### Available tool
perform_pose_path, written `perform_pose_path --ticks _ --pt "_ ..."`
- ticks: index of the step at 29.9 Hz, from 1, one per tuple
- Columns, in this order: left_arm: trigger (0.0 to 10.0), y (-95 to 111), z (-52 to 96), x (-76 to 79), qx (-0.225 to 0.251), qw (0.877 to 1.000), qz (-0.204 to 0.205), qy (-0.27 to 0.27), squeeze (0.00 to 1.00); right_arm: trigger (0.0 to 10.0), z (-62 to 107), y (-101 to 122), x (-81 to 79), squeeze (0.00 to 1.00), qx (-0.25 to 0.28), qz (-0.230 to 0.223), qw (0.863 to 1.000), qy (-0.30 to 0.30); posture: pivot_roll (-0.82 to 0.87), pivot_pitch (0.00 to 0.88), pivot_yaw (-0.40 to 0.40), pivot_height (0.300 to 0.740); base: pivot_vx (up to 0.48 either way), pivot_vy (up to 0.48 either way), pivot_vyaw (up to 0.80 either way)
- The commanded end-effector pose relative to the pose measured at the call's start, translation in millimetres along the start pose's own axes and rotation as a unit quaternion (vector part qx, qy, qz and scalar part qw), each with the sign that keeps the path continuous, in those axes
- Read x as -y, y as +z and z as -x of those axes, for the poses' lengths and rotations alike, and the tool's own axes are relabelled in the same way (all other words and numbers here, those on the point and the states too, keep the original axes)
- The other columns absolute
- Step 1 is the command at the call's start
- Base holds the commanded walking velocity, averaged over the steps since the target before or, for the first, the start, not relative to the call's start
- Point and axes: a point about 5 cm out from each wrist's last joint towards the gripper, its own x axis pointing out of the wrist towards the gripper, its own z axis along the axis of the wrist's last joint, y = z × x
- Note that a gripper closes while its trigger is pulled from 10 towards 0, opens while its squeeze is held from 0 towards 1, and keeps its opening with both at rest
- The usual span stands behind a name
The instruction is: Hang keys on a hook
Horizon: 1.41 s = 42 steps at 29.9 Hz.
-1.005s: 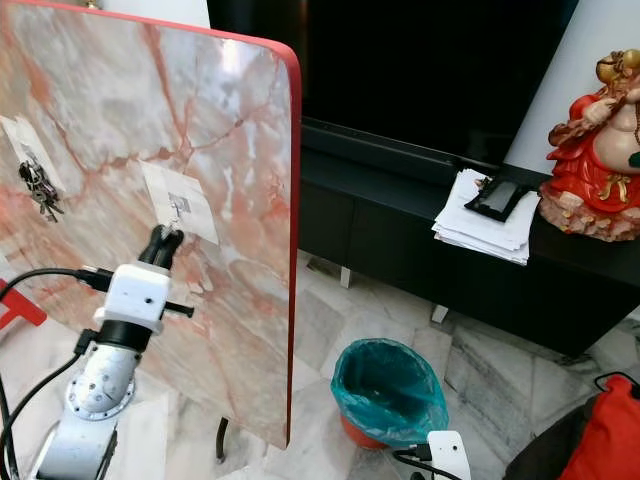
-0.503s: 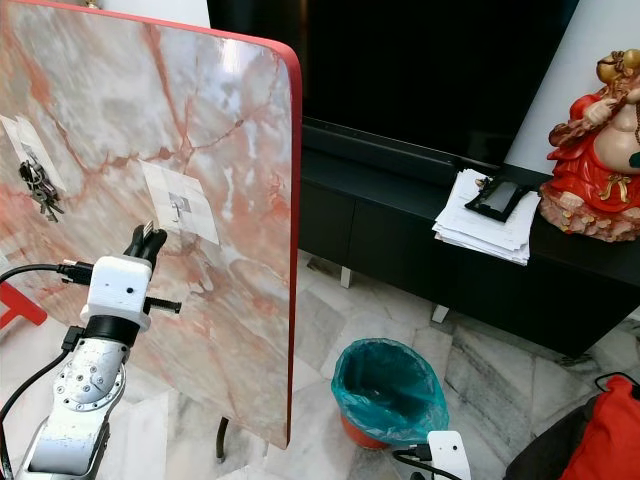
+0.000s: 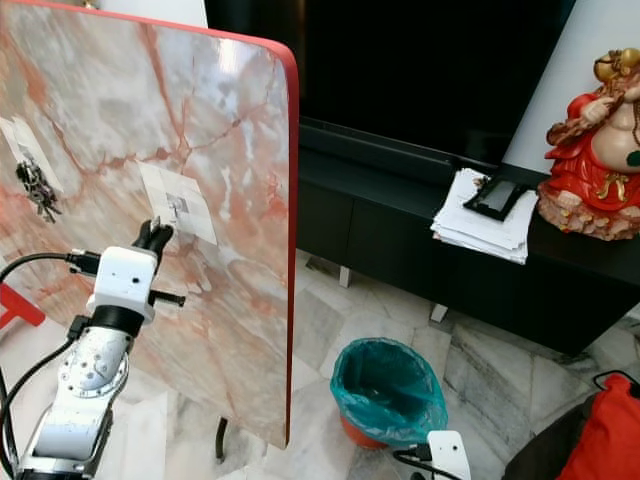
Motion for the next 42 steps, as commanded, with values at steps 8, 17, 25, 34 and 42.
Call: perform_pose_path --ticks 8,17,25,34,42 --pt "10.0 -0.3 -4.5 0.8 -0.003 1.000 0.015 -0.022 0.00 10.0 0.5 0.7 3.2 0.00 0.001 0.003 1.000 -0.003 0.03 0.000 -0.095 0.740 0.000 0.000 0.00" --pt "10.0 -3.8 -5.1 5.0 -0.019 0.999 0.023 -0.044 0.00 10.0 0.5 0.7 3.1 0.00 0.001 0.003 1.000 -0.003 0.03 0.000 -0.096 0.740 0.000 0.000 0.00" --pt "10.0 -9.0 -2.3 10.5 -0.040 0.997 0.033 -0.064 0.00 10.0 0.5 0.4 3.1 0.00 0.000 0.004 1.000 -0.003 0.02 0.000 -0.095 0.740 0.000 0.000 0.00" --pt "10.0 -4.3 2.4 10.1 -0.029 0.997 0.037 -0.064 0.00 10.0 0.6 0.3 3.2 0.00 0.000 0.004 1.000 -0.003 0.03 0.000 -0.096 0.740 0.000 0.000 0.00" --pt "10.0 7.9 2.5 14.4 0.000 0.995 0.053 -0.088 0.00 10.0 0.5 0.7 3.3 0.00 0.000 0.005 1.000 -0.003 0.03 0.000 -0.097 0.740 0.000 0.000 0.00"
